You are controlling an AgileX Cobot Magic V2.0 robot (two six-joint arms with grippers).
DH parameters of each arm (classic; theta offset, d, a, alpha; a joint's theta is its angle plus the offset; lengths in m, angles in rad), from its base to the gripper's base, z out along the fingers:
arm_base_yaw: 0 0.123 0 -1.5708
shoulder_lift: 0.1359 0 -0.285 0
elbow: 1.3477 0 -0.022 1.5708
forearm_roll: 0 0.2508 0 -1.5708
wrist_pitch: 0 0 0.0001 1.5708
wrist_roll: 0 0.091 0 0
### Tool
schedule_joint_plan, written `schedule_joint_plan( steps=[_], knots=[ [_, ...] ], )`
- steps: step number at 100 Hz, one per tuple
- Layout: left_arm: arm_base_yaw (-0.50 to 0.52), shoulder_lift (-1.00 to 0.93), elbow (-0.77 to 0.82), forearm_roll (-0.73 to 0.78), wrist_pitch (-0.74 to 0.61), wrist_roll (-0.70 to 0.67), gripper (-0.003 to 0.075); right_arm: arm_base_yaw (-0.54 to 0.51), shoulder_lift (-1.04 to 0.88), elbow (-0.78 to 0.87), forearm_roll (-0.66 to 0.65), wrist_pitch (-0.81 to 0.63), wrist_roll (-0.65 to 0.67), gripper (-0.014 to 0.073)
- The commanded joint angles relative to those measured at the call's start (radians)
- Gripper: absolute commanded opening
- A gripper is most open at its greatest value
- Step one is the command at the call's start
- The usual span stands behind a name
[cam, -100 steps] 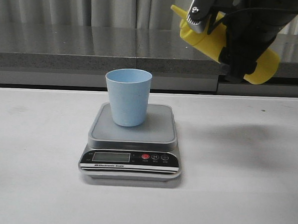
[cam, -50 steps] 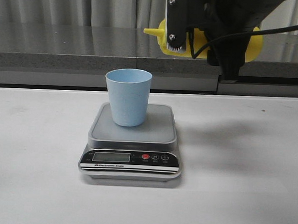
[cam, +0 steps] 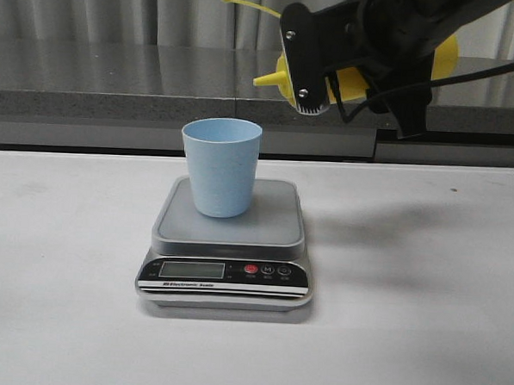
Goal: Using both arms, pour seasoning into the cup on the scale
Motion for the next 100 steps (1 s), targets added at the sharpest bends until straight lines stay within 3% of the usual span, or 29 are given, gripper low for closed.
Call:
schedule_joint_plan(
  steps=[1, 79, 100],
  knots=[
    [0.002, 0.008, -0.029, -0.008, -0.076, -0.008, -0.002, 0.003, -0.041, -0.031, -0.059, 0.05, -0.087, -0.006],
    [0.002, 0.008, -0.029, -0.008, -0.076, -0.008, -0.002, 0.03, -0.039, -0.031, -0.059, 0.061, -0.151, -0.006],
    [0.002, 0.008, -0.029, -0.008, -0.076, -0.008, -0.002, 0.03, -0.048, -0.033, 0.003, 0.059, -0.013, -0.006]
  ],
)
